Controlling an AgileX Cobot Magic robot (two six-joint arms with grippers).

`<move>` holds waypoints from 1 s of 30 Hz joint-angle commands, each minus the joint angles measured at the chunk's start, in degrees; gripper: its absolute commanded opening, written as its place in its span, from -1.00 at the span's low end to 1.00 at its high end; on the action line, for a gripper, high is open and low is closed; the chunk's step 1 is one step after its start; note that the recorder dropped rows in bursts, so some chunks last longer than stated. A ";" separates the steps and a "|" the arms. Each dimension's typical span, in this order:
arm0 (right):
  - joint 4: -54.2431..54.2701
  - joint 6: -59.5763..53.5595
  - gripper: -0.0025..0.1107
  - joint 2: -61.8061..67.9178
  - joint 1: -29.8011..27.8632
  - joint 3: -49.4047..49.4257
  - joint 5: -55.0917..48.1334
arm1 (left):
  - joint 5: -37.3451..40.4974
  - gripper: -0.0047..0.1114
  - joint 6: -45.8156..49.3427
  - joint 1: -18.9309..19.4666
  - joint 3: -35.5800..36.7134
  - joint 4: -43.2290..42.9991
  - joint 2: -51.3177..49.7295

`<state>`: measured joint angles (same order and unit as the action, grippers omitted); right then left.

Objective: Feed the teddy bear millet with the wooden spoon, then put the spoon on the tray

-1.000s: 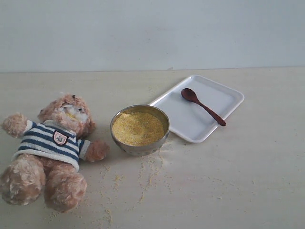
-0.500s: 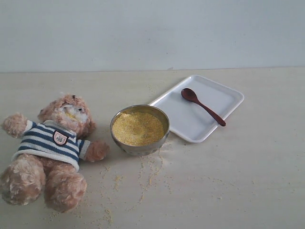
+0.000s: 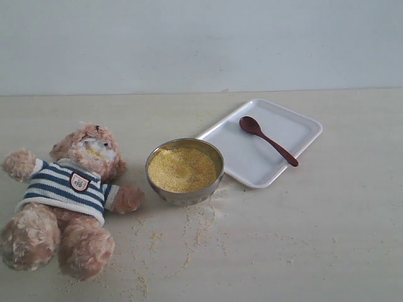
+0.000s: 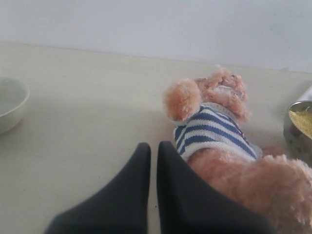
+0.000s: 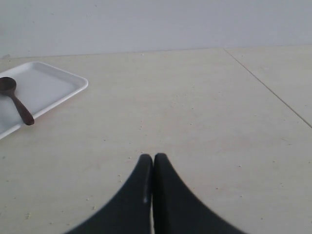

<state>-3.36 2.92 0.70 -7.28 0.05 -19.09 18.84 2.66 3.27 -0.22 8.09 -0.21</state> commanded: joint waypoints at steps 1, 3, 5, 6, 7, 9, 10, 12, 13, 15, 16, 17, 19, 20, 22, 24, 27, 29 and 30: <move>0.15 -0.19 -0.96 0.03 1.56 -0.05 0.46 | -0.41 -0.83 0.23 -0.43 0.22 0.52 0.21; 0.15 -0.19 -0.96 0.03 4.32 -0.05 0.46 | -0.41 -0.83 0.23 -0.43 0.22 0.52 0.21; 0.15 -0.19 -0.96 0.03 5.44 -0.05 0.46 | -0.48 -0.83 0.23 -0.43 0.22 0.52 0.21; 0.15 -0.19 -0.96 0.03 5.82 -0.05 0.46 | -0.48 -0.83 0.23 -0.43 0.22 0.52 0.21; 0.15 -0.19 -0.96 0.03 5.82 -0.05 0.46 | -0.48 -0.83 0.23 -0.43 0.22 0.52 0.21; 0.15 -0.19 -0.96 0.03 5.82 -0.05 0.46 | -0.48 -0.83 0.23 -0.43 0.22 0.52 0.21; 0.15 -0.19 -0.96 0.03 5.82 -0.05 0.46 | -0.48 -0.83 0.23 -0.43 0.22 0.52 0.21; 0.15 -0.19 -0.96 0.03 5.82 -0.05 0.46 | -0.62 -0.83 0.23 -0.43 0.22 0.52 0.21; 0.15 -0.19 -0.96 0.03 5.82 -0.05 0.46 | -0.62 -0.83 0.23 -0.43 0.22 0.52 0.21; 0.15 -0.19 -0.96 0.03 5.82 -0.05 0.46 | -0.62 -0.83 0.23 -0.43 0.22 0.52 0.21; 0.15 -0.19 -0.96 0.03 5.82 -0.05 0.46 | -0.62 -0.83 0.23 -0.43 0.22 0.52 0.21; 0.15 -0.19 -0.96 0.03 5.82 -0.05 0.46 | -0.62 -0.83 0.23 -0.43 0.22 0.52 0.21; 0.15 -0.19 -0.96 0.03 5.82 -0.05 0.46 | -0.62 -0.83 0.23 -0.43 0.22 0.52 0.21; 0.15 -0.19 -0.96 0.03 5.82 -0.05 0.46 | -0.62 -0.83 0.23 -0.43 0.22 0.52 0.21; 0.15 -0.19 -0.96 0.03 5.82 -0.05 0.46 | -0.62 -0.83 0.23 -0.43 0.22 0.52 0.21; 0.15 -0.19 -0.96 0.03 5.82 -0.05 0.46 | -0.62 -0.83 0.23 -0.43 0.22 0.52 0.21; 0.15 -0.19 -0.96 0.03 5.82 -0.05 0.46 | -0.60 -0.83 0.39 -0.43 0.22 0.52 0.21; 0.15 -0.19 -0.96 0.03 5.82 -0.05 0.46 | -0.60 -0.83 0.39 -0.43 0.22 0.52 0.21; 0.15 -0.19 -0.96 0.03 5.82 -0.05 0.46 | -0.60 -0.83 0.39 -0.43 0.22 0.52 0.21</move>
<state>-3.36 2.92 0.70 -1.72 0.05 -19.09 18.84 2.66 3.27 -0.22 8.09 -0.21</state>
